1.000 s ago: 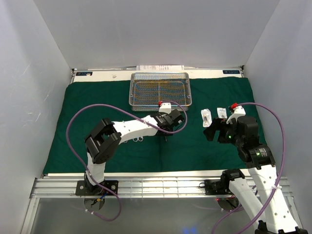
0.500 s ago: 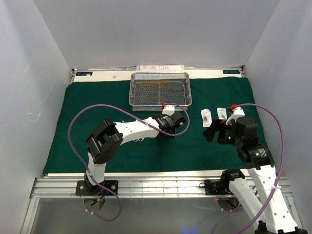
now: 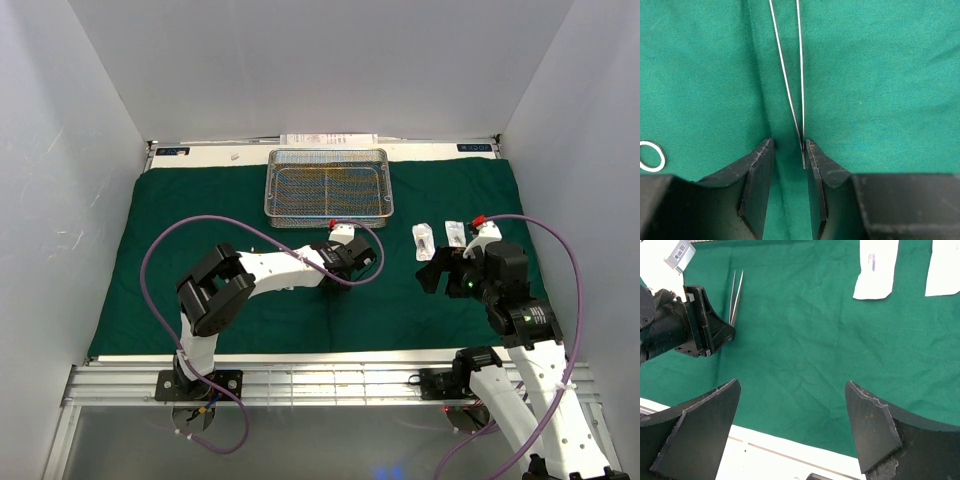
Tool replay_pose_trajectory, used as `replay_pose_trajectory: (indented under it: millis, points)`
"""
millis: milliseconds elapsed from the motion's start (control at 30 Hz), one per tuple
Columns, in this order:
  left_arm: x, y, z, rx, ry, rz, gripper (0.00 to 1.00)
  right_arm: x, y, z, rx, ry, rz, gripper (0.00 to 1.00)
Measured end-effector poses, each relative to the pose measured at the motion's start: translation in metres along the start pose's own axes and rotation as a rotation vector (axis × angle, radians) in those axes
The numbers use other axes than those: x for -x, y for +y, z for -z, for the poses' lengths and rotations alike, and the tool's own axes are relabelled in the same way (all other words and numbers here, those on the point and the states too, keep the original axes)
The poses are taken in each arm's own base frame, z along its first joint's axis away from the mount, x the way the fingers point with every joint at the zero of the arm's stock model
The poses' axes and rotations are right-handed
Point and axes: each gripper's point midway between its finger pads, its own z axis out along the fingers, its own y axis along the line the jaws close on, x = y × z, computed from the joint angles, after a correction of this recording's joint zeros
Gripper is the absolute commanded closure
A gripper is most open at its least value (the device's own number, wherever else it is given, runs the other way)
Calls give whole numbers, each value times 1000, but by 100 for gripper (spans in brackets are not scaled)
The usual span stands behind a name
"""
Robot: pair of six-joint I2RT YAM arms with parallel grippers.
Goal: Open and lay out the surgical kit
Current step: Place the medical item in the surgical kit.
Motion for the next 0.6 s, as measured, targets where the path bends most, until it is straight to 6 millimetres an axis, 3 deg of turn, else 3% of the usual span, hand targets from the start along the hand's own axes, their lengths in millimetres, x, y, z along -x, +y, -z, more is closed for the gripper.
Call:
replay_pose_trajectory:
  millis: [233,400,500,600]
  points:
    - [-2,-1,0,-8,7,-7,53,-1,1,0,3,3,-11,9]
    - [0,-5,4,-25,18,-11,41,-1,2,0,5,4,-18,9]
    - [14,-13,13,-43,2,1,31,-1,2,0,5,4,-18,9]
    - [37,-22,30,-77,-38,33,30,-1,2,0,5,3,-18,9]
